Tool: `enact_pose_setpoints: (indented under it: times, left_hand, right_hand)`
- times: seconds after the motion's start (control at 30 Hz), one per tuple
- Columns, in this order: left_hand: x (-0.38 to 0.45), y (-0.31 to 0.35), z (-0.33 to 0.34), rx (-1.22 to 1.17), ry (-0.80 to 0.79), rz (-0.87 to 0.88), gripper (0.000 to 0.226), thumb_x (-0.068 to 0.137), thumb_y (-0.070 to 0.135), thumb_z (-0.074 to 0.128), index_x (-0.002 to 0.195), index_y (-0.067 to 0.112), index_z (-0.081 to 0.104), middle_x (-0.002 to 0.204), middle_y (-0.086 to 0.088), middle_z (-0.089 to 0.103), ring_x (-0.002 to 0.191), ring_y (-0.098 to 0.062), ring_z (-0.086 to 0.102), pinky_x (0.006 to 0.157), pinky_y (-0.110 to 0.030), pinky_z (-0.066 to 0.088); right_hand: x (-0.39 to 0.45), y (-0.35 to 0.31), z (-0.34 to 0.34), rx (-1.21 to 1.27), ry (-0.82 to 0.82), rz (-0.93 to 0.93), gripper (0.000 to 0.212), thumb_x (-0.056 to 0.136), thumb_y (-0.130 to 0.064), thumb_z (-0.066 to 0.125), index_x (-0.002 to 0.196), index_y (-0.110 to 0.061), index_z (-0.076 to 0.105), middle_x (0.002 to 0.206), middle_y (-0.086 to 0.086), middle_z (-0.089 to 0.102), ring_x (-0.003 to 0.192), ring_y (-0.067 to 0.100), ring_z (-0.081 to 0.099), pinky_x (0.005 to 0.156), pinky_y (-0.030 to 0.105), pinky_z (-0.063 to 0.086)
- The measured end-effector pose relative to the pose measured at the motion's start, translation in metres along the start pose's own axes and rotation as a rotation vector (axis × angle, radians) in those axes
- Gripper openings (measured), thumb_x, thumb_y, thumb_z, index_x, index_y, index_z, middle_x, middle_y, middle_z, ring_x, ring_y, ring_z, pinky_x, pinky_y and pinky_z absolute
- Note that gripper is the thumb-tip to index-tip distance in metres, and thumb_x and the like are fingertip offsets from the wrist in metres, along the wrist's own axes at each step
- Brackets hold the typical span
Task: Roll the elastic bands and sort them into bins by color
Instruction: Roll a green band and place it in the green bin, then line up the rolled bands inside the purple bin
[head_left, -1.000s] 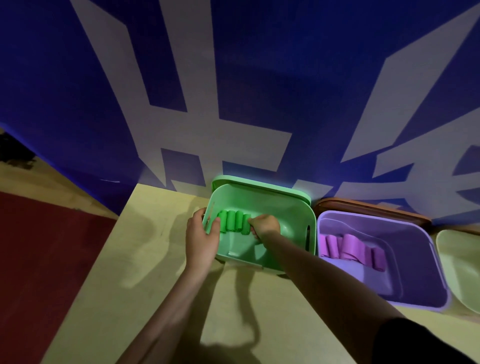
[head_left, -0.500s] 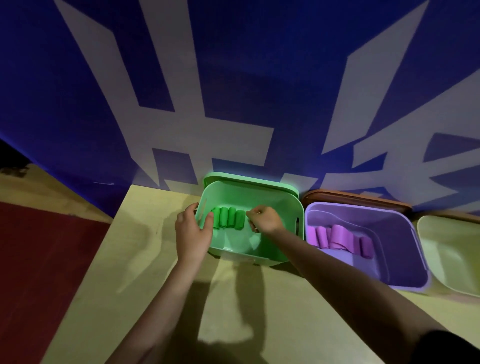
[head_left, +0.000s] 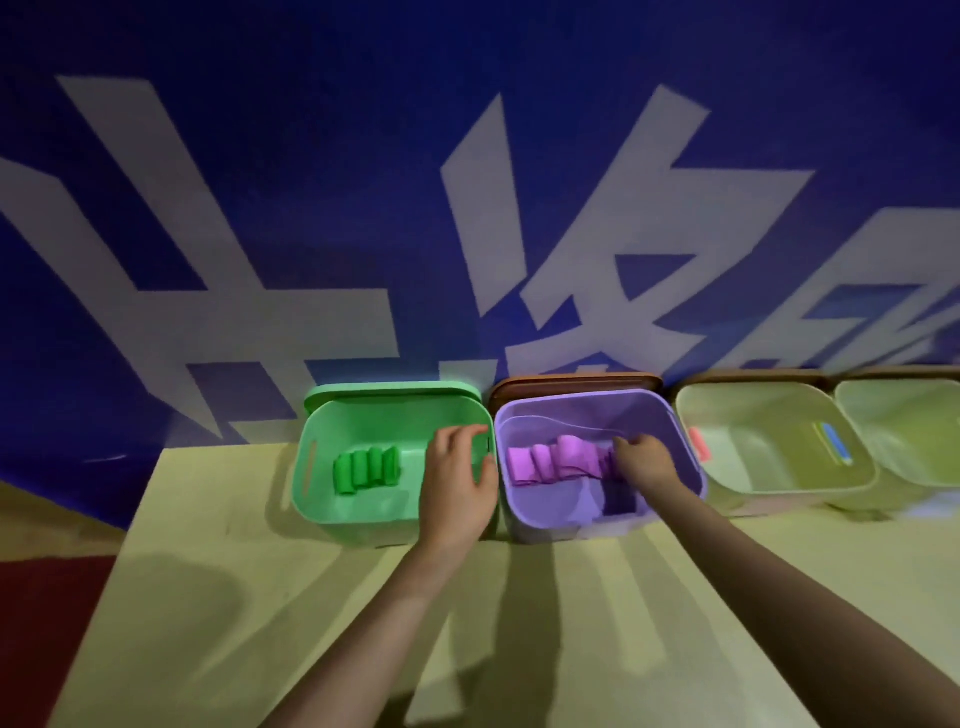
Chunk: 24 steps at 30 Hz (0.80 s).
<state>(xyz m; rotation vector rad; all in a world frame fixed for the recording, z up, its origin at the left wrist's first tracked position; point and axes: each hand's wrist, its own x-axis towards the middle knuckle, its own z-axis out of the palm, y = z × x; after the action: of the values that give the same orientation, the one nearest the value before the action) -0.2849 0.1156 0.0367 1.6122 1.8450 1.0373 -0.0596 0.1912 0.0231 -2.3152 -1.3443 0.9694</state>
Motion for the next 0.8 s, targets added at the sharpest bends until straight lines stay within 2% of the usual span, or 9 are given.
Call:
enact_pose_setpoints:
  times: [0.1, 0.23, 0.3, 0.4, 0.47, 0.67, 0.8]
  left_hand:
    - [-0.001, 0.010, 0.024, 0.001, -0.099, 0.009, 0.031, 0.089, 0.014, 0.055, 0.119, 0.012, 0.059, 0.118, -0.007, 0.051, 0.113, -0.023, 0.049, 0.091, -0.020, 0.033]
    - [0.000, 0.015, 0.040, -0.030, -0.130, -0.025, 0.034, 0.086, 0.021, 0.048, 0.117, 0.015, 0.060, 0.117, -0.004, 0.053, 0.112, -0.021, 0.050, 0.091, -0.027, 0.040]
    - [0.002, 0.015, 0.045, -0.031, -0.131, -0.036, 0.035, 0.085, 0.022, 0.047, 0.117, 0.016, 0.060, 0.117, -0.003, 0.053, 0.112, -0.020, 0.050, 0.091, -0.029, 0.041]
    - [0.004, 0.011, 0.050, -0.024, -0.094, -0.030, 0.034, 0.087, 0.027, 0.045, 0.115, 0.017, 0.061, 0.115, -0.003, 0.054, 0.108, -0.020, 0.052, 0.086, -0.026, 0.041]
    - [0.006, 0.007, 0.052, -0.027, -0.072, -0.020, 0.044, 0.084, 0.038, 0.036, 0.114, 0.017, 0.062, 0.114, -0.002, 0.055, 0.106, -0.019, 0.052, 0.085, -0.026, 0.042]
    - [0.011, -0.007, 0.057, -0.032, -0.026, 0.041, 0.035, 0.084, 0.026, 0.040, 0.106, 0.014, 0.064, 0.107, -0.002, 0.055, 0.101, -0.020, 0.054, 0.085, -0.019, 0.038]
    - [0.010, -0.006, 0.058, -0.019, -0.039, 0.045, 0.033, 0.084, 0.026, 0.040, 0.107, 0.016, 0.062, 0.107, 0.000, 0.053, 0.101, -0.017, 0.050, 0.082, -0.019, 0.038]
  right_hand:
    - [0.017, 0.008, -0.007, -0.263, -0.121, 0.056, 0.033, 0.099, -0.014, 0.043, 0.120, 0.004, 0.059, 0.125, 0.022, 0.060, 0.117, 0.035, 0.056, 0.085, 0.030, 0.043]
    - [0.035, -0.006, 0.000, -0.389, -0.161, 0.017, 0.033, 0.096, -0.015, 0.047, 0.122, 0.001, 0.059, 0.125, 0.020, 0.060, 0.118, 0.033, 0.055, 0.095, 0.034, 0.044]
    - [0.042, -0.018, 0.002, -0.482, -0.148, -0.046, 0.034, 0.098, -0.021, 0.046, 0.125, -0.003, 0.058, 0.127, 0.016, 0.059, 0.120, 0.031, 0.055, 0.100, 0.035, 0.042]
    - [0.053, -0.017, 0.014, -0.647, -0.150, -0.098, 0.032, 0.098, -0.026, 0.048, 0.123, -0.008, 0.059, 0.123, 0.012, 0.062, 0.115, 0.028, 0.058, 0.099, 0.035, 0.045]
    - [0.054, -0.010, 0.022, -0.739, -0.170, -0.114, 0.029, 0.096, -0.025, 0.051, 0.119, -0.010, 0.060, 0.121, 0.010, 0.063, 0.113, 0.027, 0.058, 0.096, 0.035, 0.047]
    - [0.064, -0.005, 0.031, -0.874, -0.134, -0.146, 0.028, 0.098, -0.017, 0.046, 0.121, -0.011, 0.060, 0.122, 0.009, 0.062, 0.114, 0.026, 0.058, 0.099, 0.035, 0.046]
    - [0.064, 0.006, 0.033, -0.867, -0.110, -0.105, 0.035, 0.099, -0.016, 0.040, 0.132, -0.008, 0.048, 0.134, 0.016, 0.052, 0.123, 0.029, 0.049, 0.102, 0.037, 0.042]
